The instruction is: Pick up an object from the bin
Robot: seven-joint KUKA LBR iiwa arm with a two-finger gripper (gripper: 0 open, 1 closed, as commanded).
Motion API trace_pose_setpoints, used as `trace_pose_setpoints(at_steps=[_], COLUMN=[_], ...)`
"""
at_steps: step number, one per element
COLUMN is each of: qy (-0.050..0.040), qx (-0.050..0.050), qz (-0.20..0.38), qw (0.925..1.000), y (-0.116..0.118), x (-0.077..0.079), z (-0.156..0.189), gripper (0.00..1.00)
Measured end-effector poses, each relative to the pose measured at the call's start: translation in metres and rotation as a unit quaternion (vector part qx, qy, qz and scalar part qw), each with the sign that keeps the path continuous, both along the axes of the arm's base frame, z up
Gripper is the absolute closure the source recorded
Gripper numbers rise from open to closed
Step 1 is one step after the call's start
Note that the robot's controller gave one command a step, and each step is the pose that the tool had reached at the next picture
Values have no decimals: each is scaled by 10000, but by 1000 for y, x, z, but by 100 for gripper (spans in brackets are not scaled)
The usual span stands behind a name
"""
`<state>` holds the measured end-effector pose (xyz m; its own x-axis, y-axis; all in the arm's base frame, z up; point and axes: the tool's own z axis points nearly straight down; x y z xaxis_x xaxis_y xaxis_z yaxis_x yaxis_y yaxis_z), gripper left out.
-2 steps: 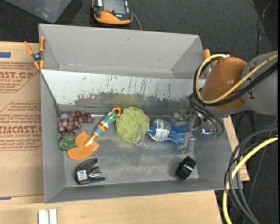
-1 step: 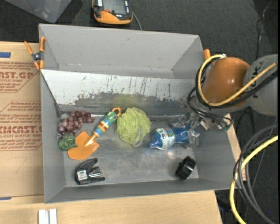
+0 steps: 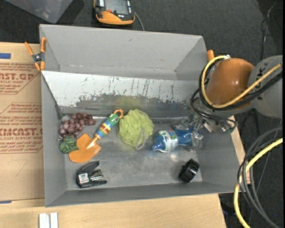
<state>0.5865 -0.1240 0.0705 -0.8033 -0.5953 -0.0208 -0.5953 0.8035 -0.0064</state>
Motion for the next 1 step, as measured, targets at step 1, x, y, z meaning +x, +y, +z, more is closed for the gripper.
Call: trace_pose_setpoints(at_steps=[1], qy=[11], qx=[11], qz=[-64], qw=[10000], y=[-17], x=[-2], z=[85], gripper=[100])
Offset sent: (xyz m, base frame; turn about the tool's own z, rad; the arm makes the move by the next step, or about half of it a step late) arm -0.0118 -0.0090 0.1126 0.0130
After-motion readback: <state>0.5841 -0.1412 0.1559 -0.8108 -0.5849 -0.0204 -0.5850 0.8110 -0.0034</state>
